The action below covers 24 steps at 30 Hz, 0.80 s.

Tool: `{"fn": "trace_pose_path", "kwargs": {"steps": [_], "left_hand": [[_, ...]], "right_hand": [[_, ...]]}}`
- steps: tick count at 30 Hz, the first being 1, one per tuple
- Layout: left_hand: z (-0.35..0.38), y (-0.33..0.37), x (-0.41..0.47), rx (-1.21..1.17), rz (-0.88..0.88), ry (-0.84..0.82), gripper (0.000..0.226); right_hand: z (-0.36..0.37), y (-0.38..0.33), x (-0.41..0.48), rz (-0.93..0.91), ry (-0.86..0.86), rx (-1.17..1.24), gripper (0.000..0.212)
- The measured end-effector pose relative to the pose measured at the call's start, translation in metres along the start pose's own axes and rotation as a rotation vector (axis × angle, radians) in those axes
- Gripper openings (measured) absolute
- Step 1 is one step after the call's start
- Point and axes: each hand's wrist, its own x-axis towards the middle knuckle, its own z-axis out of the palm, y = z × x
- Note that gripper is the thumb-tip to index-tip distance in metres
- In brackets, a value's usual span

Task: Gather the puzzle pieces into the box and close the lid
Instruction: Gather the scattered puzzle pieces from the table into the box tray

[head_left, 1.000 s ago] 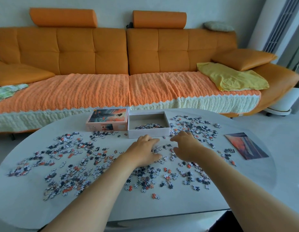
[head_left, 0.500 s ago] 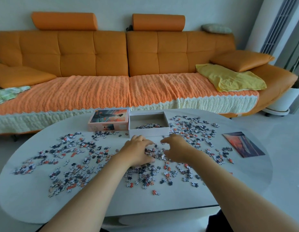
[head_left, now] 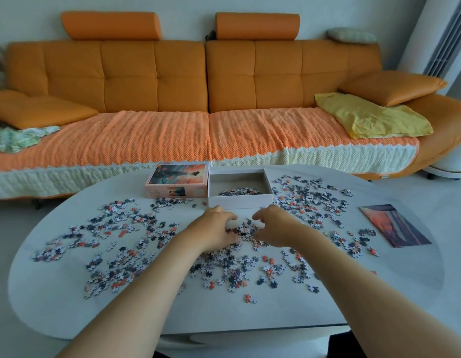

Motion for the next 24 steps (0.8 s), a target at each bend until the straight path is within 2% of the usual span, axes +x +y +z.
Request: {"fn": "trace_pose_path", "kwargs": {"steps": [3, 5, 7, 10, 11, 15, 20, 24], "left_hand": [[-0.004, -0.003, 0.0, 0.105, -0.024, -0.102, 0.084], [-0.001, -0.004, 0.001, 0.064, -0.008, -0.116, 0.076], [0.002, -0.003, 0.002, 0.001, 0.01, -0.071, 0.066], [0.002, -0.002, 0.004, -0.05, 0.046, -0.024, 0.047], [0.001, -0.001, 0.005, -0.056, 0.058, -0.005, 0.04], [0.001, -0.003, 0.011, -0.078, 0.054, 0.063, 0.029], [0.001, -0.007, 0.017, -0.177, 0.007, 0.11, 0.021], [-0.004, -0.007, 0.024, -0.256, -0.03, 0.062, 0.013]], "right_hand": [[-0.004, 0.0, -0.001, 0.02, -0.091, -0.056, 0.081], [-0.001, -0.005, -0.001, 0.009, -0.143, -0.094, 0.088], [0.003, -0.01, 0.001, -0.024, -0.126, -0.087, 0.076], [0.007, -0.014, 0.009, -0.097, -0.048, -0.04, 0.032], [0.008, -0.015, 0.011, -0.108, -0.021, -0.031, 0.026], [0.008, -0.016, 0.017, -0.107, 0.017, 0.025, 0.031], [0.005, -0.015, 0.02, -0.102, 0.067, 0.082, 0.021], [0.001, -0.014, 0.027, -0.103, 0.064, 0.091, 0.023]]}}
